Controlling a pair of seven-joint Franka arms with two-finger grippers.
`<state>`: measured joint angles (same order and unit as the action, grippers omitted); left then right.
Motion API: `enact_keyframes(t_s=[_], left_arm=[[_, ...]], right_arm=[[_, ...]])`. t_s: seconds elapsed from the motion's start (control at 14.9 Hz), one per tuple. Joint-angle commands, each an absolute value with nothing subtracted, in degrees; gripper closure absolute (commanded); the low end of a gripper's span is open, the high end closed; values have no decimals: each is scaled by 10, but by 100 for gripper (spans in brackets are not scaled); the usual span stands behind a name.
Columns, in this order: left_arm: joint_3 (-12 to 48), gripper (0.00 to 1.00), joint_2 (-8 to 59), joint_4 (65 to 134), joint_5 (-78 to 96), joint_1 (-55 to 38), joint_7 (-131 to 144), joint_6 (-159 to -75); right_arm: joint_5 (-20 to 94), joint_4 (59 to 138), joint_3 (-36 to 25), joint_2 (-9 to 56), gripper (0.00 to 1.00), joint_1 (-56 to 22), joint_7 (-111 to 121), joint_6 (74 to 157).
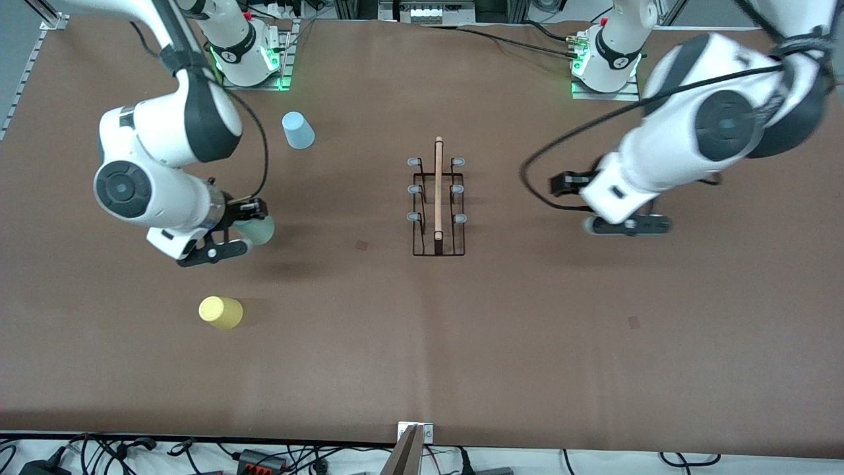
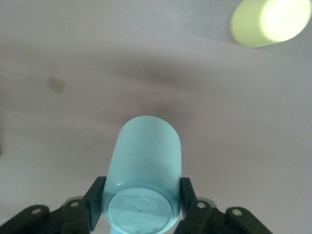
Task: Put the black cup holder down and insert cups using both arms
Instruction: 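Lift the teal cup with the right gripper while the left gripper withdraws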
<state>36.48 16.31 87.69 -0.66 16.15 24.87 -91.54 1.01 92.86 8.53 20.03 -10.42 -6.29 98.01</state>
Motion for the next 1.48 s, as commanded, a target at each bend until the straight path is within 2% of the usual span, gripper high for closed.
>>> enact_keyframes(t_s=[0.0,0.13,0.2,0.34,0.47,0.67,0.81,1.41], left_arm=[[333,0,108,887,-14,185,221,-907],[237,0,71,888,-13,133,165,-895],[169,0,60,886,-12,95,123,-892],[107,0,48,887,-11,63,65,-883],[100,0,36,906,-12,62,62,-883],[82,0,-14,983,-12,51,60,-912],[45,0,-43,1027,-11,17,51,-939],[45,0,-27,1000,-11,16,45,-937]], right_arm=[[15,894,126,195,68,-131,-139,936],[15,895,176,190,68,-141,-197,936],[14,894,204,191,68,-146,-229,937],[15,895,247,196,68,-155,-285,941],[15,894,267,197,68,-170,-326,944],[15,894,268,204,68,-207,-363,953],[15,894,268,223,68,-233,-393,996],[11,894,267,272,68,-258,-406,1040]])
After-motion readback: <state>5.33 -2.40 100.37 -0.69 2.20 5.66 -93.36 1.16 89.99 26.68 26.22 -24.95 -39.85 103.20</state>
